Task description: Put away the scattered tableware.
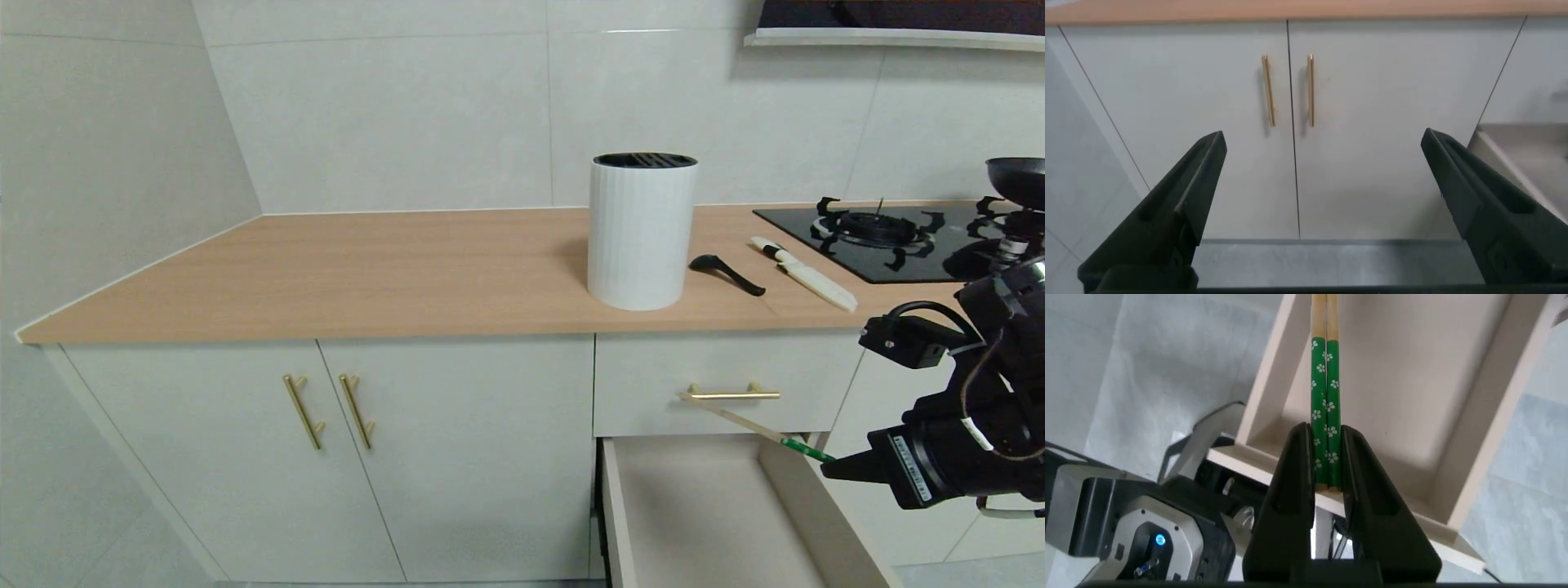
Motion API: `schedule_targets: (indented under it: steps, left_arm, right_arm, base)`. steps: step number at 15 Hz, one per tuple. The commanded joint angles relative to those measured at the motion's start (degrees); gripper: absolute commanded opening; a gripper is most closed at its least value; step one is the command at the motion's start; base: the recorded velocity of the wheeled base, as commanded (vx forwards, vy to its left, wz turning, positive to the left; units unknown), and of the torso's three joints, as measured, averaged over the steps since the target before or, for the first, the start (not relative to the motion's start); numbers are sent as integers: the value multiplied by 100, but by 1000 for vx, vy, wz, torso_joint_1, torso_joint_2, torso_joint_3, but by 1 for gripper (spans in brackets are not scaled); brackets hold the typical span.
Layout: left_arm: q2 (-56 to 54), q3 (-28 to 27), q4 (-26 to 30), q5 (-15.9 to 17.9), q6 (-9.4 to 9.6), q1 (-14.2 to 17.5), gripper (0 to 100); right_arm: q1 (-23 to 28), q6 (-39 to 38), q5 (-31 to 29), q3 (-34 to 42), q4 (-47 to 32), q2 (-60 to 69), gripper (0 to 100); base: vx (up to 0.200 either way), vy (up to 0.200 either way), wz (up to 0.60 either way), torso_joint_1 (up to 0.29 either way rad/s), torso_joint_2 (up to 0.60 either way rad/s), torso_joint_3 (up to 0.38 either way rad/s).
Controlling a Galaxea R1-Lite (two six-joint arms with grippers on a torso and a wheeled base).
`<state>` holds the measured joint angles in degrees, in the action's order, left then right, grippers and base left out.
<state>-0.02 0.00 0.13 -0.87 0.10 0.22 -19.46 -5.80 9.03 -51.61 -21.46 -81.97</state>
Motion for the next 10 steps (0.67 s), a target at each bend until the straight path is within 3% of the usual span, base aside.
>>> schedule_targets:
  steps: [1,10]
  left_arm:
    - [2,0,4,-1,-1,4,100]
    - [2,0,4,-1,-1,4,100]
  right_arm:
    - [-6,18,2,2,1,-74,0]
    - [-32,71,-7,46,36,-223,0]
  base:
    - [0,0,0,-178,481,300]
    - [0,0,0,-135,459,319]
